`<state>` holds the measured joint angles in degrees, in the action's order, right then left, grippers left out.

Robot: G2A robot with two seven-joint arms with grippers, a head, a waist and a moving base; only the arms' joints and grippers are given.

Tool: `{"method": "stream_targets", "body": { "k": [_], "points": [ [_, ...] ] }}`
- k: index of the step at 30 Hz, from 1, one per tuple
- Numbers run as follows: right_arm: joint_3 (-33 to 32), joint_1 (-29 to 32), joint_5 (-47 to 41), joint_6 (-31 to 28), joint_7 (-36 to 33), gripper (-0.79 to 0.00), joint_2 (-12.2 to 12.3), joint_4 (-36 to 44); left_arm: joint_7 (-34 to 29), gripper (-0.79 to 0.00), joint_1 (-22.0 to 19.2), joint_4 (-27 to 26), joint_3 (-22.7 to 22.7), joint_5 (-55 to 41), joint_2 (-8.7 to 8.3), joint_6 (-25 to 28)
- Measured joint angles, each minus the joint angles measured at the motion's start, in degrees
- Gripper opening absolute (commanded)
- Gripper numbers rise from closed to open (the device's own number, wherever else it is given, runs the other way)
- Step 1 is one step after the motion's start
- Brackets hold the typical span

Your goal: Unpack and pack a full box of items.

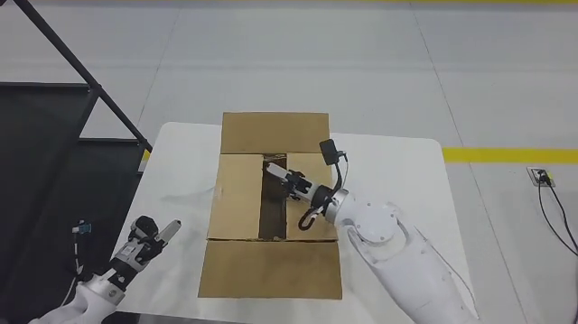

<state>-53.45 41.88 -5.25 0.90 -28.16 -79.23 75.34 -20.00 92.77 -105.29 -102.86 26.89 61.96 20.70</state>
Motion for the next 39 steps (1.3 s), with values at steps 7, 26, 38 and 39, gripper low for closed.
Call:
{"method": "stream_targets", "body": {
  "k": [7, 26, 38, 39],
  "points": [
    [7.65, -8.79, 0.57, 1.86, -1.40, 0.000, -3.44, -11.05, 1.48, 0.000, 0.49, -0.64, 1.10, 1.94, 0.12, 0.02],
    [11.74, -18.23, -10.03, -13.48, -8.85, 0.000, -10.23, -28.13, 1.90, 0.000, 3.09, -3.70, 2.84, 5.72, 0.20, 3.07],
    [12.12, -20.37, -9.54, -18.10, -8.48, 0.000, -12.42, -25.81, 5.70, 0.000, 2.70, -5.28, 8.50, 16.18, 0.60, 1.70],
    [12.30, -20.53, -9.19, -18.69, -8.78, 0.000, -12.61, -25.51, 6.34, 0.000, 2.55, -5.28, 9.01, 16.05, 0.71, 0.88]
  ]
}}
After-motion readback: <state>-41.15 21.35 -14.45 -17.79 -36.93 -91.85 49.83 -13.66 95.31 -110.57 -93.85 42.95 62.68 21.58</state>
